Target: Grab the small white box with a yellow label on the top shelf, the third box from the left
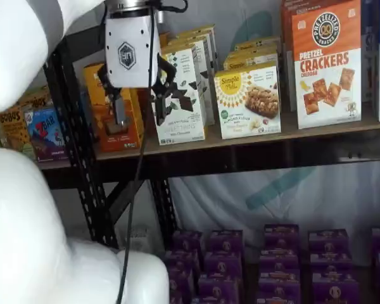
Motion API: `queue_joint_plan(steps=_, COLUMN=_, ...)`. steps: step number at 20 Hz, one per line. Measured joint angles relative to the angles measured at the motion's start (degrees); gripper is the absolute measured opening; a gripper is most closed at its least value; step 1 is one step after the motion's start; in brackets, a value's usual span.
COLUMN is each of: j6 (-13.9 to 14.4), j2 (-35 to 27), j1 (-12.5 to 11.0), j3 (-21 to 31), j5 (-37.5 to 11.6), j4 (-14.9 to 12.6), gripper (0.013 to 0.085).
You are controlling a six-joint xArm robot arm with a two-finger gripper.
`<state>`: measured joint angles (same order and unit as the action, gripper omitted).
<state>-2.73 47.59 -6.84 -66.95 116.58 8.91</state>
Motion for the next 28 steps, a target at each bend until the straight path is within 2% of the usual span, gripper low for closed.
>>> queue_joint_plan(steps=4, j6=0.9, j2=1.86, j1=3.0, j3=1.88, j5=-4.41, j4=-4.12, gripper=0.085)
queue_joint_plan(steps=6, j6=1.02, j2=2.15, j1=3.51, j3=2.35, j5=-5.38, j4=-5.17, gripper=0.085)
queue_joint_plan(steps=13, j6=-1.4, j2=3.08, j1=1.59, j3=5.01, j5=-11.26, j4=-6.59, gripper=0.085)
queue_joint_plan(steps=18, j6=-5.23, j2=1.74, j1=-2.25, j3=5.61, j5=-16.22, j4=-6.66, gripper=0.085)
queue_joint_plan(steps=22, j6=-9.07, j2=-0.11, j1=-6.18, j3=5.25, j5=-20.34, j4=-6.81, gripper=0.085)
queue_joint_plan(steps=23, j6=-9.79, j2=-0.65, j1=-6.9, j3=4.96, j5=-20.77, j4=-6.84, gripper=0.085)
queue_joint_plan(steps=24, j6=-12.11, j2=-2.54, j1=-9.25, j3=3.83, j5=-21.63, j4=-6.53, gripper=0.085)
queue_joint_plan(steps=28, j6=-15.1, j2=-5.6, j1=-12.32, j3=2.02, j5=-22.9, j4=-6.45, gripper=0.085)
